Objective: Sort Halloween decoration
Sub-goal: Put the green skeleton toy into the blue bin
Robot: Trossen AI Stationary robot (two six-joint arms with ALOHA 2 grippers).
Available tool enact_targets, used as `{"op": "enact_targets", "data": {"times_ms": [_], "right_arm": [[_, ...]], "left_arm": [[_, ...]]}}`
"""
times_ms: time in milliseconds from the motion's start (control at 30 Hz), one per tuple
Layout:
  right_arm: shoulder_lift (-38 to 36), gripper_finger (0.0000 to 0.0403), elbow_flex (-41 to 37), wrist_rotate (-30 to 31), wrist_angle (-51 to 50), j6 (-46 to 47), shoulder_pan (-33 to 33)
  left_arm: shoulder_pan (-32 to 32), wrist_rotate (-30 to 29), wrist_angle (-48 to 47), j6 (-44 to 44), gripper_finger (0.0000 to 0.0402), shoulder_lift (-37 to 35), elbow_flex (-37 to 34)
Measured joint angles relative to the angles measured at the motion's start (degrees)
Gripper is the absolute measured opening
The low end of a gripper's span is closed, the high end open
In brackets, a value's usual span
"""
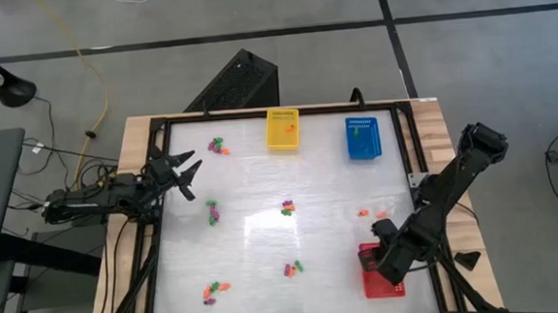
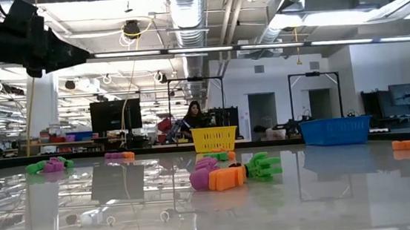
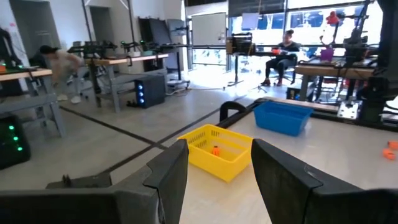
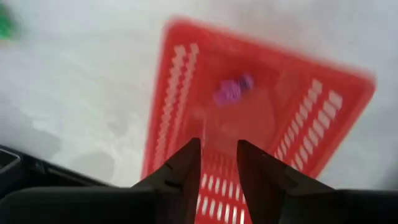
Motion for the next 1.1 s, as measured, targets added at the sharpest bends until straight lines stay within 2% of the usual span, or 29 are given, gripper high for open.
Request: {"op": "enact_targets", "data": {"times_ms": [100,233,333,433,500,600,667,733,800,900,1000,1100], "right_arm": [[-0.1,0.0138,1.5,9.0,-0.8,-7.8,-0.7],[0.9,0.0134,1.9,27.5,5.4,-24.6,-3.1],[3.6,0.0133,1.9,39.3,17.4,-44.3,-7.4],[7.3,0.0133,1.9,40.8,35.5,-68.4,-14.0],[10.4,0.0133,1.9,38.0,50.1,-84.8,-18.8],[15.8,0.0133,2.0,27.7,72.0,-106.7,-26.0],[19.2,0.0133,2.0,19.1,84.6,-115.2,-30.5],[22.3,0.0133,2.7,11.2,93.4,-117.3,-34.5],[24.7,0.0133,4.6,5.0,97.5,-116.4,-38.1],[29.0,0.0133,9.8,-1.7,98.1,-113.4,-42.5],[35.0,0.0133,16.5,-6.8,95.7,-113.2,-45.1],[41.4,0.0133,23.8,-9.3,90.6,-118.1,-46.5]], "left_arm": [[0.0,0.0,-0.3,-0.4,0.0169,0.0,0.0],[0.0,0.0,-0.8,-2.4,0.0169,0.0,0.0],[0.0,-0.1,0.5,-2.3,0.0169,0.0,0.0],[0.0,0.1,0.2,-3.4,0.0169,0.0,0.0],[0.0,0.3,-1.4,-5.3,0.0169,0.0,0.0],[0.0,0.4,-6.1,-9.2,0.0169,0.0,0.0],[0.0,0.5,-9.5,-10.5,0.0169,0.0,0.0],[0.0,0.5,-10.6,-10.6,0.0169,0.0,0.0],[0.0,0.5,-10.7,-11.4,0.0169,0.0,0.0],[0.0,2.3,-11.0,-14.2,0.0169,0.0,0.0],[0.0,6.0,-13.5,-19.3,0.0169,0.0,0.0],[0.0,10.2,-15.9,-22.2,0.0169,0.0,0.0]]}}
